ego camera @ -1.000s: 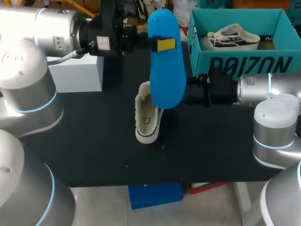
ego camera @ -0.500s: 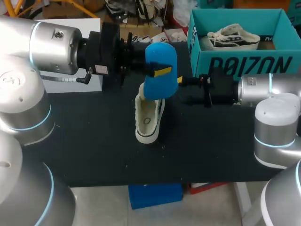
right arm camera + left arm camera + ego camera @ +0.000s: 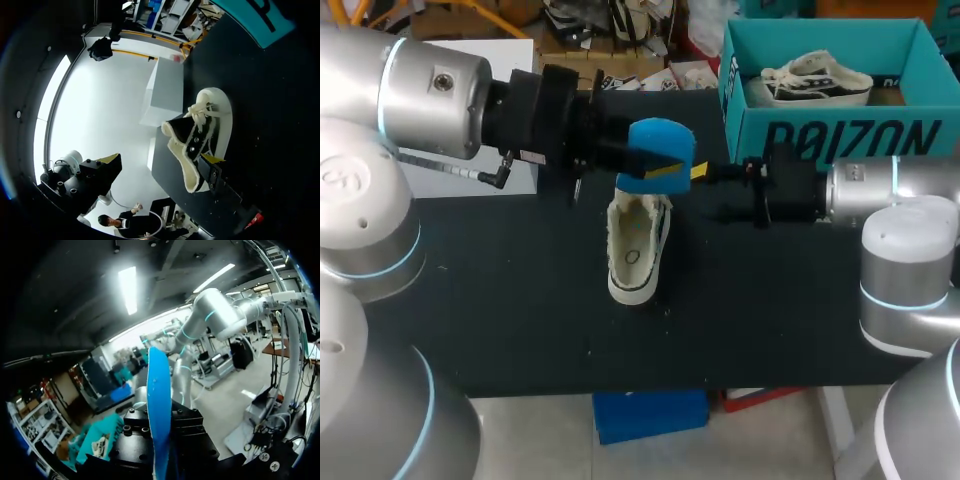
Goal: Take the shoe out of the shoebox, open the shoe tongue, remove and reinsert the insole, then place the shoe into the shoebox
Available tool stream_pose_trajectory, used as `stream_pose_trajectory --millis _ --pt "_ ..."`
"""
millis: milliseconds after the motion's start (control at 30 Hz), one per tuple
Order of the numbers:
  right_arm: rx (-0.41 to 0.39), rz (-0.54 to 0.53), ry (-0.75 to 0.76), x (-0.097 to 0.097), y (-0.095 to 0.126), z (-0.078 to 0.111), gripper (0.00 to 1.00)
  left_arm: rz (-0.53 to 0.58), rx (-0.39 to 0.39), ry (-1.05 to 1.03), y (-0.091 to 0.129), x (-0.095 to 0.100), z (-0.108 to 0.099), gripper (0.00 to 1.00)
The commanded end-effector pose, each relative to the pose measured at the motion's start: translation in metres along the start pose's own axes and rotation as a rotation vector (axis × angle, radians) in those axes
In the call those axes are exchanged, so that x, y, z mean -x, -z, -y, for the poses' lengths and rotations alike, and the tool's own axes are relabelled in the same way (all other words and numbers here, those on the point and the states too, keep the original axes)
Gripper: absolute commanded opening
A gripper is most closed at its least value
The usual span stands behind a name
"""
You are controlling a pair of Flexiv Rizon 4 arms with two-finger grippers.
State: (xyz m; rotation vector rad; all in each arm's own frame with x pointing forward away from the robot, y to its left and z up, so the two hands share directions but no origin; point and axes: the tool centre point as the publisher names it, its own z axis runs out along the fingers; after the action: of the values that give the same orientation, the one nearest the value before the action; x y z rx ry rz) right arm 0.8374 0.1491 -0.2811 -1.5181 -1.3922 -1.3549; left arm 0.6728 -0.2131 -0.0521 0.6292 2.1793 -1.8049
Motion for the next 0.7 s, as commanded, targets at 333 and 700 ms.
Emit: stream_pose_trajectory --millis 333,700 --pt "0.004 0.000 0.000 0.001 -0.001 0.001 1.00 0.094 -0.067 -0.281 0.022 -0.076 -0.095 0.00" --pt "0.004 0.000 0.000 0.001 -0.001 0.001 1.00 0.120 0.009 -0.457 0.026 -0.084 -0.130 0.00"
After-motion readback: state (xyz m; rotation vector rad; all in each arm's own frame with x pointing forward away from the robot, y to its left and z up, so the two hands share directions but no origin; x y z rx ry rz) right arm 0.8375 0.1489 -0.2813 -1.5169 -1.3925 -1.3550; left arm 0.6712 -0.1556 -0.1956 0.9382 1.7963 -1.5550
